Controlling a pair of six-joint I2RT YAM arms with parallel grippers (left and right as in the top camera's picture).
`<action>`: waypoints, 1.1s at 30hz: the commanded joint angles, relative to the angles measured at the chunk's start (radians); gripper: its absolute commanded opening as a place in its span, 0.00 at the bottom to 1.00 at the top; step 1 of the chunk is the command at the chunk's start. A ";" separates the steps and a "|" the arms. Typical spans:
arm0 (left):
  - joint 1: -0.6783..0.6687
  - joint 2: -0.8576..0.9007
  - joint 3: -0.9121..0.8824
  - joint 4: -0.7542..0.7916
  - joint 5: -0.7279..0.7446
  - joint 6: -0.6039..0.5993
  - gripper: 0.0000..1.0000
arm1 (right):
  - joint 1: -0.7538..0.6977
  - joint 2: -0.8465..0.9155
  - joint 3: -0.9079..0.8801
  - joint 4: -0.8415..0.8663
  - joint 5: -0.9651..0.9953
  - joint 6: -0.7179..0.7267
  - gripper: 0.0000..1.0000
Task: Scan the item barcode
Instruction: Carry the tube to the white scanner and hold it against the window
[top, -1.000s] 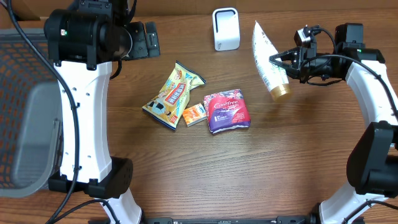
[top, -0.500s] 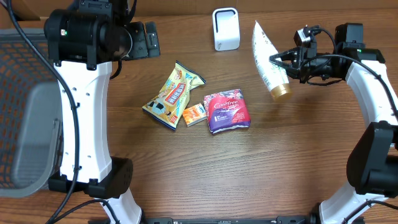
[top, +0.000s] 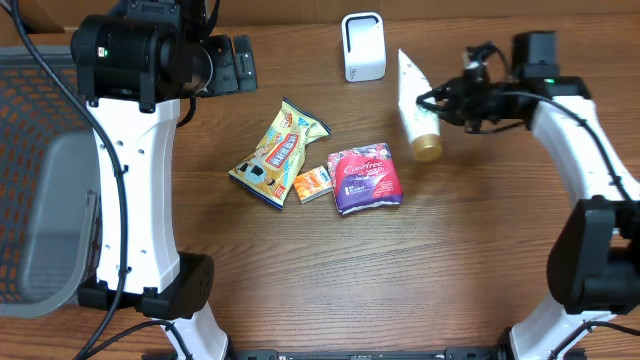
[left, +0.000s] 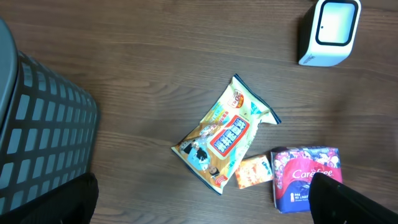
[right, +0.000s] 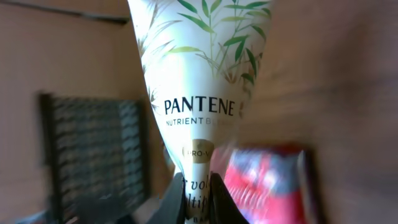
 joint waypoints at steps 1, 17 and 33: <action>0.003 -0.011 -0.005 0.001 0.001 0.009 1.00 | 0.079 -0.019 0.020 0.100 0.305 0.048 0.04; 0.003 -0.011 -0.005 0.001 0.001 0.009 1.00 | 0.371 0.118 0.019 0.808 1.078 0.091 0.04; 0.003 -0.011 -0.005 0.001 0.001 0.009 1.00 | 0.364 0.307 0.020 1.143 1.130 0.186 0.04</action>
